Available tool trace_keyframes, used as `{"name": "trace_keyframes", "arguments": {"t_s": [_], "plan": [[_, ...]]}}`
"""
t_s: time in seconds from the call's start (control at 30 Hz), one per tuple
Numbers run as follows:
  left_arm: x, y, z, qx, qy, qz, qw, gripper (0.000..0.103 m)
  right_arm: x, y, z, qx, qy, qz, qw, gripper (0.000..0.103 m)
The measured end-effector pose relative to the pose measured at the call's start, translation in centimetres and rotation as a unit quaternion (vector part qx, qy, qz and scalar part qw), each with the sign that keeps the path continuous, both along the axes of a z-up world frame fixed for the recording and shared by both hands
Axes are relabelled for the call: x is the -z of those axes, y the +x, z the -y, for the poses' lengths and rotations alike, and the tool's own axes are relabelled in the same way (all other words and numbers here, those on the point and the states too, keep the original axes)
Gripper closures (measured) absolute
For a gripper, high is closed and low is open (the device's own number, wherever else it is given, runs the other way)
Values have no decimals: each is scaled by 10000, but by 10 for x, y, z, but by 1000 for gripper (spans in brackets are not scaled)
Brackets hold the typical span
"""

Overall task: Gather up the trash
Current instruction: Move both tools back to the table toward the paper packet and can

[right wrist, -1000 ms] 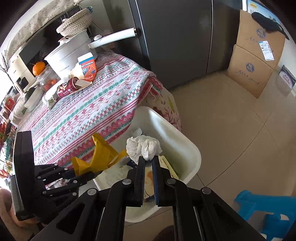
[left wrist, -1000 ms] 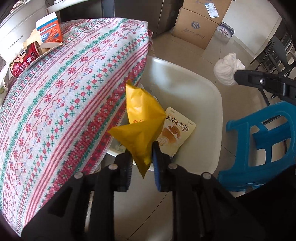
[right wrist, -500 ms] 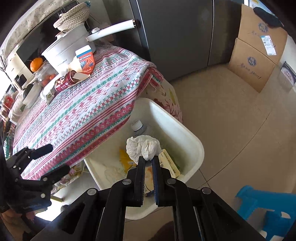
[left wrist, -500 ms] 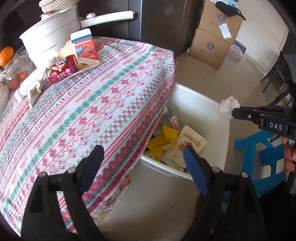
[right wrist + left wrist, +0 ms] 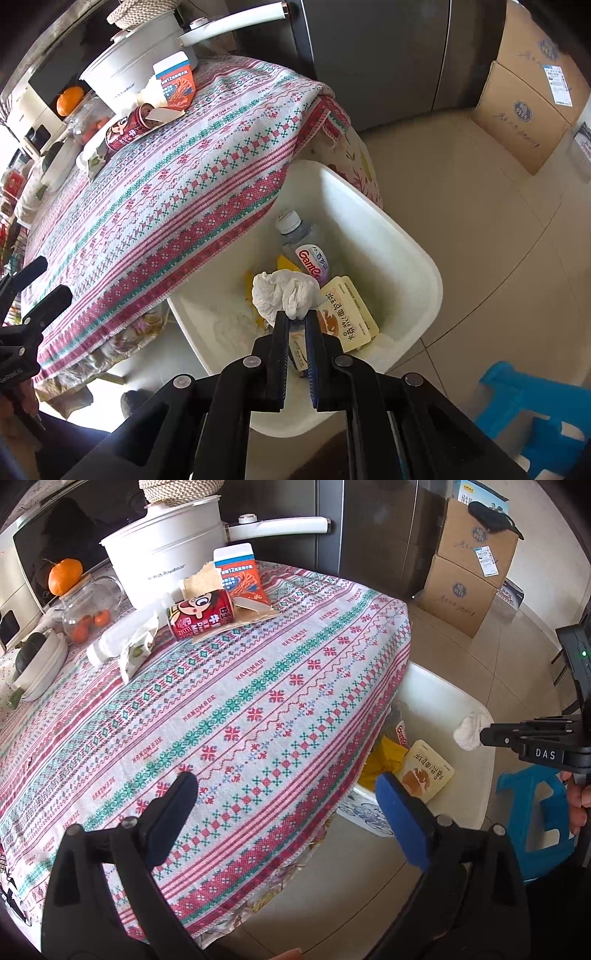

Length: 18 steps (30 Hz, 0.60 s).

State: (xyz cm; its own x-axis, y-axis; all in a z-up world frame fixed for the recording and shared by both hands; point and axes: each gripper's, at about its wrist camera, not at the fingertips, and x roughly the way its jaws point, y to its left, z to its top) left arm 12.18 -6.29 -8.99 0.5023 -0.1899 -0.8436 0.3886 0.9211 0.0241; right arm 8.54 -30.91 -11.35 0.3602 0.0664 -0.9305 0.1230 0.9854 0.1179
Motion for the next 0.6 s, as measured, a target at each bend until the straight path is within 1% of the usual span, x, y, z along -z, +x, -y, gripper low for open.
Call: {"name": "trace_keyframes", "arguments": {"t_s": [0.03,0.07,0.1,0.13,0.17,0.27,0.33,0.4,0.5,0.6], "plan": [[-1,-1,-1,-2,-2,4,10000,6,0,1,-1,17,42,3,10000,85],[-1,0,-1,-5,-5,5,10000,6,-1,1,0,48,87,7,10000,77],[-1,-1,-2,-8,-13,4,10000,6,-2,1,-1,83,104,13,9999,64],[-1,0,-3,-12,-23,0,10000,6,-4,1,-2,119,103,44,9999,58],[-2,0,-3,-20,-31,-3,10000,6,-6,1,-2,141,93,99,9998,49],[-3,1,-5,-38,-45,-10,10000,6,-14,1,-4,141,65,215,9996,47],[-4,3,-8,-49,-67,-35,10000,6,-18,1,-5,154,77,282,9995,44],[-7,8,-15,-116,-113,-71,9998,6,-23,2,-7,159,56,354,9992,39],[-14,18,-29,-256,-283,-134,9992,6,-31,6,-13,116,-10,486,9988,34],[-20,31,-44,-418,-291,-139,9986,6,-38,12,-20,44,-37,618,9981,31]]}}
